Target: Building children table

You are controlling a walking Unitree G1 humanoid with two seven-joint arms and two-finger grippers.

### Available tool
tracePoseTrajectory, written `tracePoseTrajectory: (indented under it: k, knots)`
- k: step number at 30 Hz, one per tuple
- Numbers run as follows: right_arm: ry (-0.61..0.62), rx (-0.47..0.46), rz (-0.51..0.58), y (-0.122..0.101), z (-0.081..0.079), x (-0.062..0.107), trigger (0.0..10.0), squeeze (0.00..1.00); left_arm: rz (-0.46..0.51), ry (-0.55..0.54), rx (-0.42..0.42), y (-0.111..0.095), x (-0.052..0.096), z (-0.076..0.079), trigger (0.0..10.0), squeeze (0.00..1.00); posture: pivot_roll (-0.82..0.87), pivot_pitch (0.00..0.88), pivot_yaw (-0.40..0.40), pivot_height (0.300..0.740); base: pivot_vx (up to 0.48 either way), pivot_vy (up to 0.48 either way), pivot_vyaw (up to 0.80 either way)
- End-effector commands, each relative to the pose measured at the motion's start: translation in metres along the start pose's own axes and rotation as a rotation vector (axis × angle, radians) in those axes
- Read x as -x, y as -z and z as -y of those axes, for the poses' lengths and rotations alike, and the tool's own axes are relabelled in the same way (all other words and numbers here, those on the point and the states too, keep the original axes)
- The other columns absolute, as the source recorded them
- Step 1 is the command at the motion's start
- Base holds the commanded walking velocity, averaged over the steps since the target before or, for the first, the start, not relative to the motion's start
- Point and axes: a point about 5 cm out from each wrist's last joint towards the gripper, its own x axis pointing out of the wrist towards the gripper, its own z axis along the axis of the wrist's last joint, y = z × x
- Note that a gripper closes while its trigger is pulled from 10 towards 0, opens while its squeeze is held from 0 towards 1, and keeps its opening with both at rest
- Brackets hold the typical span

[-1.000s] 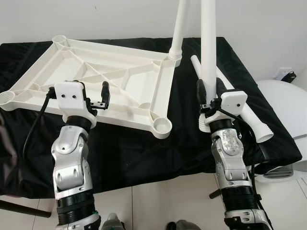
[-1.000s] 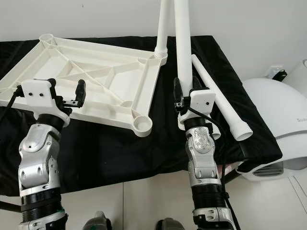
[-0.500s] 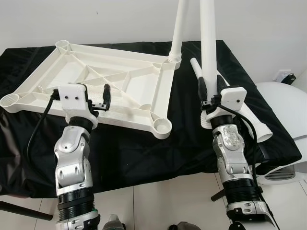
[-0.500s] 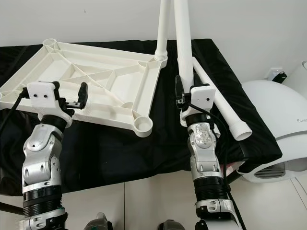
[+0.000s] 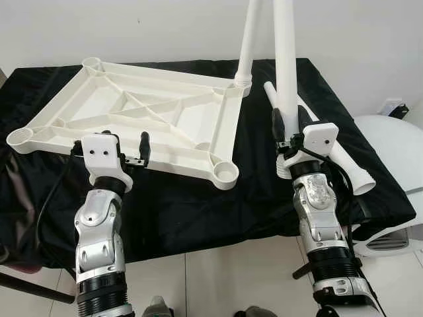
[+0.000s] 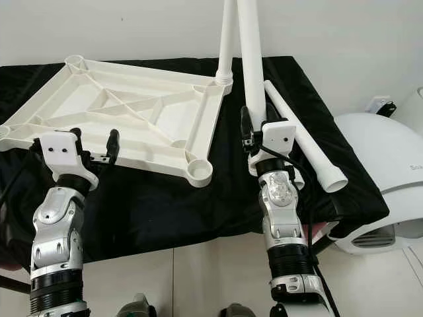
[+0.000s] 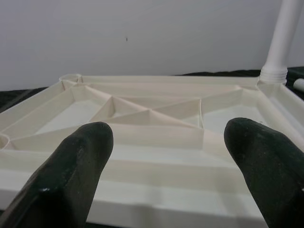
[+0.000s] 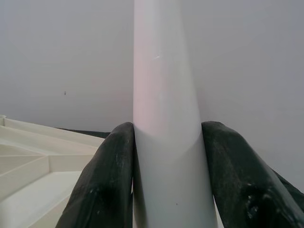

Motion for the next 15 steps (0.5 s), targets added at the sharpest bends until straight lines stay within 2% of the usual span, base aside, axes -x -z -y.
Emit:
tracePoseTrajectory:
  k: [1, 9, 15]
  knots:
    - [0.000, -0.005, 0.011, 0.000, 0.000, 0.002, 10.0, 0.00, -0.036, -0.141, 0.010, 0.011, 0.005, -0.004, 10.0, 0.00, 0.03, 0.016, 0.011, 0.740, 0.000, 0.000, 0.00]
    - [-0.006, -0.010, 0.016, 0.003, -0.002, 0.005, 10.0, 0.00, -0.053, -0.140, 0.005, 0.017, 0.006, -0.004, 10.0, 0.00, 0.03, 0.020, 0.010, 0.740, 0.000, 0.000, 0.00]
    - [0.010, -0.014, -0.027, 0.015, 0.001, 0.015, 10.0, 0.00, -0.063, -0.138, -0.002, 0.022, 0.008, -0.004, 10.0, 0.00, 0.02, 0.024, 0.013, 0.740, 0.000, 0.000, 0.00]
